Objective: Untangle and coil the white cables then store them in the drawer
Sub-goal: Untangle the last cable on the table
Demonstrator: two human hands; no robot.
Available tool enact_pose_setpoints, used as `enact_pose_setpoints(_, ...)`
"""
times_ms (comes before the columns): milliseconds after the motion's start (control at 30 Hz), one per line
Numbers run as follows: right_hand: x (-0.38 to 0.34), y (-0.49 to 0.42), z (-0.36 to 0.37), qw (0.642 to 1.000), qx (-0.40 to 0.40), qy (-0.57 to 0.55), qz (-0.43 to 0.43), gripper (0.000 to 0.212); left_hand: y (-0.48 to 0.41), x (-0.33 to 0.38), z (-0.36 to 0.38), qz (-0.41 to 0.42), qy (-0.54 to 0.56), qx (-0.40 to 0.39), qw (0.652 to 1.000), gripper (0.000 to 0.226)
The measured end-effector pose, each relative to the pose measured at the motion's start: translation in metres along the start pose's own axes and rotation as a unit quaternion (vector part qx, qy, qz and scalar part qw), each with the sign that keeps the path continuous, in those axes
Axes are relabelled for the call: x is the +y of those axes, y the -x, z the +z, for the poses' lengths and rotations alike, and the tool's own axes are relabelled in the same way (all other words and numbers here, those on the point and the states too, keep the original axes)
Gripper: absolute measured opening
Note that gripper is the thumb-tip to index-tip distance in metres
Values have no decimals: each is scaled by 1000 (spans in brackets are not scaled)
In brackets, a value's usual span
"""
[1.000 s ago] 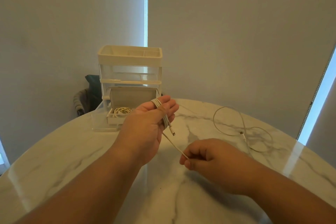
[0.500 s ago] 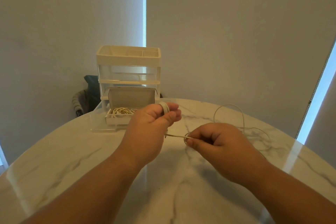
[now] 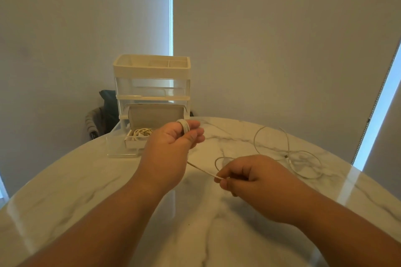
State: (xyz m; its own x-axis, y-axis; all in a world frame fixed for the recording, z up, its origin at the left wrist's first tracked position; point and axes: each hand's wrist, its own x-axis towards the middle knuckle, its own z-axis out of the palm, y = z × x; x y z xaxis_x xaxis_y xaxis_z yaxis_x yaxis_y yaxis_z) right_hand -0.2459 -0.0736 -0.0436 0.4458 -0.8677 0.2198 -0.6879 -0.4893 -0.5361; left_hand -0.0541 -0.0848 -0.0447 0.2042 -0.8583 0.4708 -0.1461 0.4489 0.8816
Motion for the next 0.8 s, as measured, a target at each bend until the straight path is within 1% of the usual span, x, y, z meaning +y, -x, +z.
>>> enact_pose_setpoints(33,1,0,0,1000,26,-5,-8,11,1,0,1,11,-22,-6,1000,21)
enact_pose_setpoints(100,0,0,-1,997,71,-16,-22,12,3,-2,1,46,-114,-34,992,22)
enact_pose_setpoints(167,-1,1,-2,994,101,-29,-35,10,4,-4,2,69,-214,-82,971,25)
enact_pose_setpoints(267,-1,0,-1,988,139,-43,-59,11,5,-4,3,71,-288,-141,945,23)
enact_pose_setpoints(333,0,-1,-1,983,164,-48,-69,12,8,0,4,78,-296,-161,938,24)
enact_pose_setpoints(400,2,-1,-2,979,183,-47,-72,13,12,4,7,83,-280,-183,939,32)
enact_pose_setpoints(467,4,-2,-2,976,199,-43,-73,14,15,8,9,64,-279,-216,934,39)
enact_pose_setpoints(567,7,-3,-3,972,220,-32,-81,19,16,7,12,70,-338,-253,904,31)
enact_pose_setpoints(633,8,-4,-4,972,218,-22,-79,17,15,7,12,73,-362,-269,890,29)
enact_pose_setpoints(733,11,-5,-5,974,216,-24,-67,11,15,8,11,77,-367,-269,887,30)
enact_pose_setpoints(800,12,-6,-5,974,215,-34,-60,12,15,9,11,78,-362,-266,890,29)
